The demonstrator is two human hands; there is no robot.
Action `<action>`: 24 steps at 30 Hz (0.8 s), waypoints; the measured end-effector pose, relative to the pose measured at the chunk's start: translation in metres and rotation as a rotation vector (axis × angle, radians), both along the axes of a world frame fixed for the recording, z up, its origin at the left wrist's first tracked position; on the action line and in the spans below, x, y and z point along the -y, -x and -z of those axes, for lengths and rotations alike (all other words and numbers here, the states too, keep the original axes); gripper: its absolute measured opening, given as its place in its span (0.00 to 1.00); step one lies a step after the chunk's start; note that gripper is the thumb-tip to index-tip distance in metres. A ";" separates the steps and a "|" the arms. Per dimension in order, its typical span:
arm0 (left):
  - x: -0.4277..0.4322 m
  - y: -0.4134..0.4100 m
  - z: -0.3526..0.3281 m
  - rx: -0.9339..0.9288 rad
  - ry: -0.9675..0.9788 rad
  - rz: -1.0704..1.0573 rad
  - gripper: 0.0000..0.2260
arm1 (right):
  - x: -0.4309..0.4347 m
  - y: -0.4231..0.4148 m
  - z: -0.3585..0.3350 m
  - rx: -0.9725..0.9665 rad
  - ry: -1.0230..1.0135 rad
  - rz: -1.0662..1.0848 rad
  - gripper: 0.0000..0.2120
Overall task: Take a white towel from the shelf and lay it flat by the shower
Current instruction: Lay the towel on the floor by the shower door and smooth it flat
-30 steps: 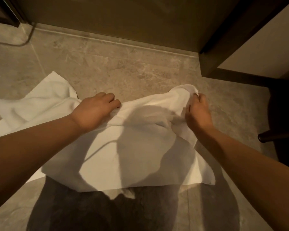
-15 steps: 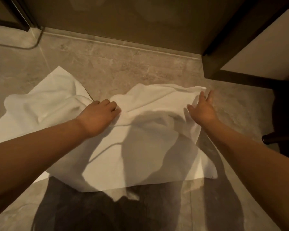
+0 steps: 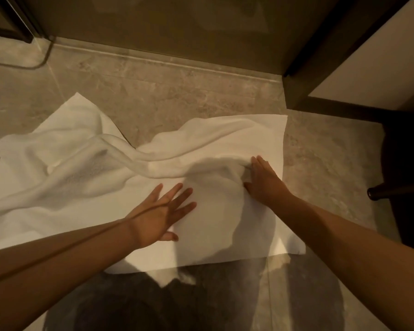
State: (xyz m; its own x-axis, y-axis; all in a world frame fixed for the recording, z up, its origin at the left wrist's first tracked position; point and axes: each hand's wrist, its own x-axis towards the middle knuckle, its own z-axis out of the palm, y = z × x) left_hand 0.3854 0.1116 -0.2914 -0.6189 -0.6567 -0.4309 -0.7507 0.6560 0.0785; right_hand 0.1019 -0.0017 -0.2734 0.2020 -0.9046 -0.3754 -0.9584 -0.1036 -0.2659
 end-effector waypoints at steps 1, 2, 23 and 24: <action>0.000 0.000 0.001 0.010 -0.002 0.019 0.39 | 0.001 0.003 0.001 -0.010 -0.030 0.004 0.39; 0.000 0.001 0.002 0.015 -0.008 0.033 0.39 | 0.003 0.005 0.002 -0.024 -0.055 0.001 0.41; -0.043 -0.004 -0.003 0.112 -0.023 -0.044 0.44 | -0.050 0.035 -0.002 -0.152 -0.173 -0.017 0.45; -0.046 0.000 -0.004 0.128 -0.039 -0.037 0.44 | -0.046 0.039 -0.003 -0.157 -0.188 -0.018 0.46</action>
State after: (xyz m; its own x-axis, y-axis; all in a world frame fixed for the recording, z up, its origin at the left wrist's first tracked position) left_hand 0.3853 0.1573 -0.2870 -0.5330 -0.6592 -0.5304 -0.7799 0.6259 0.0058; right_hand 0.0634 0.0448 -0.2700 0.1436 -0.8124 -0.5652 -0.9879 -0.0840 -0.1302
